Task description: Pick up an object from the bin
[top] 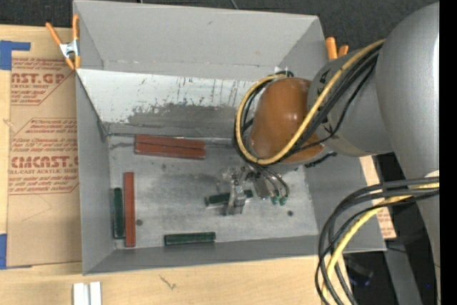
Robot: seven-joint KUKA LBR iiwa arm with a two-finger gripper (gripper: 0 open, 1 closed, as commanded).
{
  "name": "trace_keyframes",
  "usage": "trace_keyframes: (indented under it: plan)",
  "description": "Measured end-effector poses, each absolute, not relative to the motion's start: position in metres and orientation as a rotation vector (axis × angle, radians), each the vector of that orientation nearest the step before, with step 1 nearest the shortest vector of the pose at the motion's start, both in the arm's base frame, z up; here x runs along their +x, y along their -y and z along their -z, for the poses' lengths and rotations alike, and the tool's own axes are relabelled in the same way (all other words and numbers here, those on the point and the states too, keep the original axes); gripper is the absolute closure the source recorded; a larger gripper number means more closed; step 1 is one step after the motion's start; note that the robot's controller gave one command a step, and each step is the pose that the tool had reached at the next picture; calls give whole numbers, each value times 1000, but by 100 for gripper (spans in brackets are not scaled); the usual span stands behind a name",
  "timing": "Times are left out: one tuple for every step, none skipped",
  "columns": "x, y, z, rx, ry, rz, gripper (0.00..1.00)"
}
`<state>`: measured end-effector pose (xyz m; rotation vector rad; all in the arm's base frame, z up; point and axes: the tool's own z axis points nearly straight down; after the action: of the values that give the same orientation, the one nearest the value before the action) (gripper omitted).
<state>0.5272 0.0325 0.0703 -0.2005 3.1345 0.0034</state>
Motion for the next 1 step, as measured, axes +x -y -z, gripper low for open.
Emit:
trace_keyframes:
  plan:
    - [527,-32,-70,-201,-3134,-3,100]
